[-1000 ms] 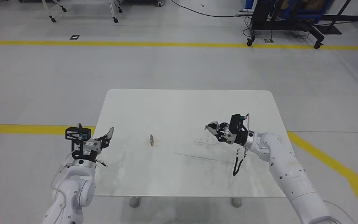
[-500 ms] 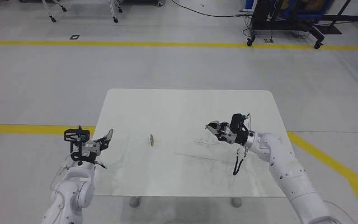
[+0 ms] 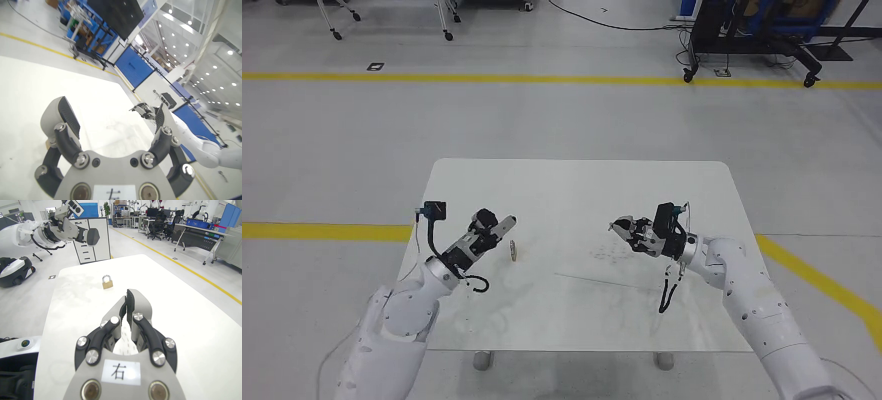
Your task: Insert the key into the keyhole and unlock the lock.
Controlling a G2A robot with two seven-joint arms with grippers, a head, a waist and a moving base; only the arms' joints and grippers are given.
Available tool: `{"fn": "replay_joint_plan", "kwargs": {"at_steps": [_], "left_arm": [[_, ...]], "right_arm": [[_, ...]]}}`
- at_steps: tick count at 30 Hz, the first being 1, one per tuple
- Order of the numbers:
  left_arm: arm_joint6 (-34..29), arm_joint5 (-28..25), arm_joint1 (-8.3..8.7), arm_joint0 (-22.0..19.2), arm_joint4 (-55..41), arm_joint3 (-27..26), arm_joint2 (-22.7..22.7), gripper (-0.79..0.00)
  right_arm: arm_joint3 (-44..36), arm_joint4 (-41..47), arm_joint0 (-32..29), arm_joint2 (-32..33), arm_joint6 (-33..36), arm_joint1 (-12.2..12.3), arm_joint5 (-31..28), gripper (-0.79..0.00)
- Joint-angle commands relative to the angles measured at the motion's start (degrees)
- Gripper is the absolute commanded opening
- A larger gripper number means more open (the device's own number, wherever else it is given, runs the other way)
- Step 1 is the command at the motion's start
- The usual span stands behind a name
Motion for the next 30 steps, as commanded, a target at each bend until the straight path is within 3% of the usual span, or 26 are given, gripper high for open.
{"fn": "replay_joint_plan", "kwargs": {"at_steps": [1,8,12,14,18,22,26,30], "left_arm": [[2.03,1.02,-0.01,0.47,2.19,-0.12,-0.10,0.000],[1.87,0.49,-0.03,0.50,3.10,-0.79,0.71,0.000],[1.37,-7.26,-0.68,-0.77,-4.59,0.72,5.47,0.000],[0.56,-11.70,-1.15,-2.99,-9.55,3.59,8.28,0.000],[-2.80,-19.95,-2.37,-9.39,-21.11,11.91,14.50,0.000],[-10.61,-26.18,-3.18,-14.87,-34.06,20.13,18.91,0.000],[-17.90,-28.36,-3.39,-18.23,-40.82,26.83,20.85,0.000],[-19.99,-29.92,-3.56,-20.06,-42.71,29.57,21.40,-0.003]], "right_arm": [[0.00,0.00,0.00,0.00,0.00,0.00,0.00,-0.785],[0.00,0.00,0.00,0.00,0.00,0.00,0.00,-0.785],[-0.01,0.60,-0.15,0.04,-0.25,-0.05,0.33,-0.785],[1.17,12.08,-1.74,-1.10,-3.55,-1.02,-0.29,-0.785],[4.54,33.02,0.50,-7.91,5.16,-2.52,-0.29,-0.785],[6.11,50.10,3.07,-12.57,15.69,-3.06,-0.29,-0.785],[6.80,61.42,4.53,-14.61,22.64,-3.15,-0.29,-0.785],[5.79,71.28,5.15,-15.46,27.28,-3.13,-0.29,-0.785]]}}
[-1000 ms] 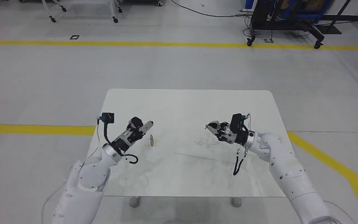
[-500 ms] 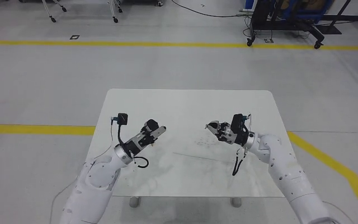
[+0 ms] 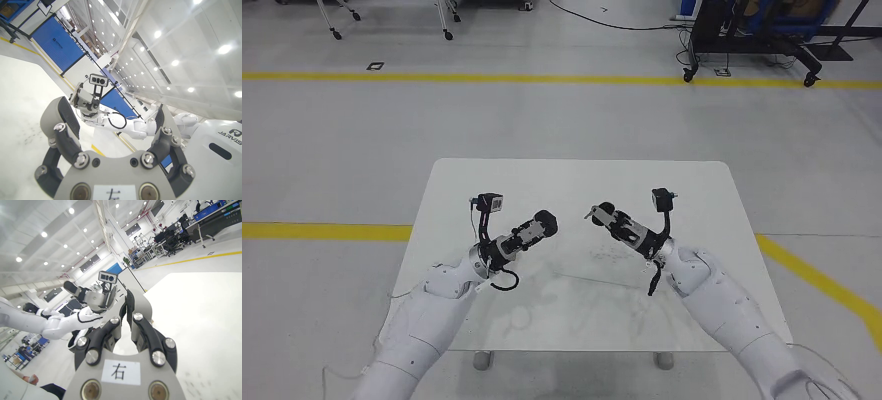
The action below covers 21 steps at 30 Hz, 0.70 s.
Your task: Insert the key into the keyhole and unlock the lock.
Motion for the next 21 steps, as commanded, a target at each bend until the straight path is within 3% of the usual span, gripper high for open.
{"fn": "replay_joint_plan", "kwargs": {"at_steps": [1,5,8,11,13,14,21], "left_arm": [[-0.47,-0.38,-0.05,-0.60,-0.17,1.02,0.17,-0.028],[-2.02,-1.02,-0.20,-1.49,-0.05,1.82,1.07,-0.046],[-2.65,-1.28,-0.31,-2.17,1.45,2.19,1.95,-0.117],[-2.26,-1.64,-0.48,-2.67,3.04,2.77,2.68,-0.268],[-1.71,-1.59,-0.63,-2.95,3.92,3.17,3.14,-0.409],[-1.35,-1.44,-0.71,-3.04,4.07,3.30,3.36,-0.431],[0.78,-1.06,-0.94,-3.56,5.92,4.32,3.84,-0.449]], "right_arm": [[-0.47,4.92,0.25,-0.21,2.57,0.08,0.00,-0.785],[-1.49,14.88,0.73,-1.65,9.81,-0.05,0.00,-0.785],[-0.32,21.32,1.65,-3.59,16.01,-0.55,0.00,-0.785],[1.72,25.93,2.99,-5.15,20.60,-1.28,0.00,-0.785],[3.00,27.78,3.90,-5.70,23.10,-1.71,0.00,-0.785],[3.46,28.73,4.24,-5.89,24.19,-1.92,0.00,-0.785],[5.28,33.98,5.83,-6.25,31.38,-3.03,0.00,-0.785]]}}
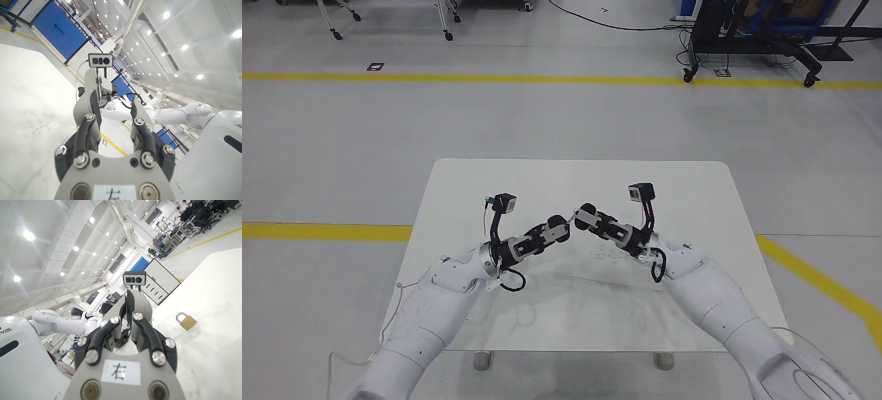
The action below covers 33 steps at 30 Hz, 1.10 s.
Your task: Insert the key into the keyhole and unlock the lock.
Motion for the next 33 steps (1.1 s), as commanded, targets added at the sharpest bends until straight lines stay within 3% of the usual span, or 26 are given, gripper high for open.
{"fn": "replay_joint_plan", "kwargs": {"at_steps": [1,4,10,14,27,29,33], "left_arm": [[0.75,0.01,-0.05,-0.02,0.44,0.11,0.05,-0.459],[1.30,0.05,-0.10,-0.05,0.86,0.12,0.21,-0.505],[1.98,0.42,-0.23,-0.16,1.53,0.28,0.71,-0.496],[2.50,0.98,-0.36,-0.27,1.97,0.44,1.15,-0.785],[4.40,1.71,-0.47,-0.44,3.55,0.69,1.24,-0.785],[4.46,1.51,-0.41,-0.42,4.18,0.61,1.12,-0.785],[4.45,0.99,-0.20,-0.43,7.52,0.34,0.94,-0.785]], "right_arm": [[0.40,1.04,0.19,0.06,1.68,-0.23,0.00,-0.785],[1.24,1.98,0.56,0.25,3.75,-0.64,0.00,-0.785],[3.11,0.77,1.02,1.12,5.17,-1.26,0.00,-0.785],[3.00,0.22,0.83,1.56,5.88,-1.66,0.00,-0.785],[1.89,-2.07,0.07,4.10,7.95,-1.85,0.00,-0.785],[1.42,-3.61,-0.06,4.67,7.95,-1.76,0.00,0.000],[0.86,-4.46,-0.27,5.40,7.81,-1.67,0.00,0.000]]}}
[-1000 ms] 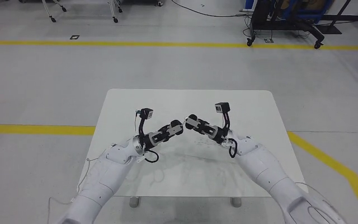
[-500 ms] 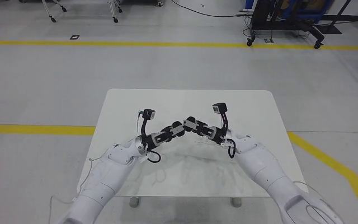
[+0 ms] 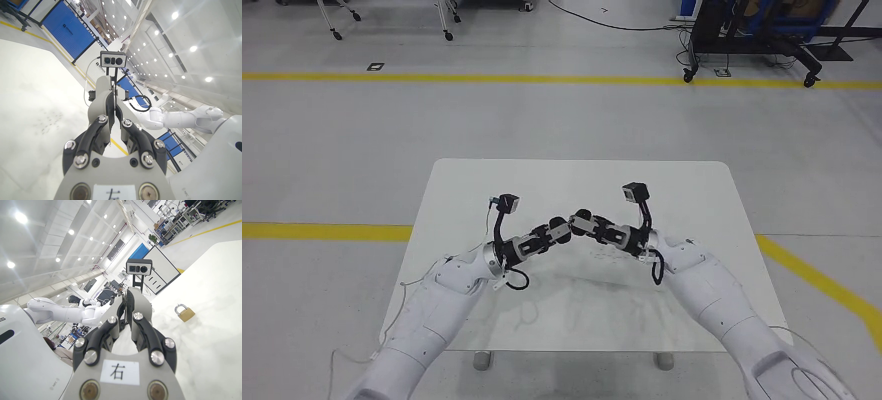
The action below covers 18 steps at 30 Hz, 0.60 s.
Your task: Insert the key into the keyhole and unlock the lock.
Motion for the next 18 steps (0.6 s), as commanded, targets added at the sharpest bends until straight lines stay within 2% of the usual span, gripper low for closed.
{"fn": "replay_joint_plan", "kwargs": {"at_steps": [1,10,14,18], "left_arm": [[0.67,-0.30,0.07,0.13,1.36,-0.23,-0.18,-0.785],[1.63,-0.46,0.08,0.32,1.77,-0.31,-0.44,-0.785],[1.63,1.27,0.37,0.57,4.63,-1.87,-0.78,-0.785],[-0.08,2.91,1.05,1.30,6.20,-3.52,-1.72,-0.785]], "right_arm": [[0.03,0.07,0.01,-0.03,0.00,-0.01,0.00,0.000],[0.03,0.07,0.01,-0.03,0.00,-0.01,0.00,0.000],[0.24,-0.91,-0.02,0.21,-0.71,0.06,0.63,0.000],[-0.53,-16.87,2.37,0.31,1.48,1.26,1.33,0.000]]}}
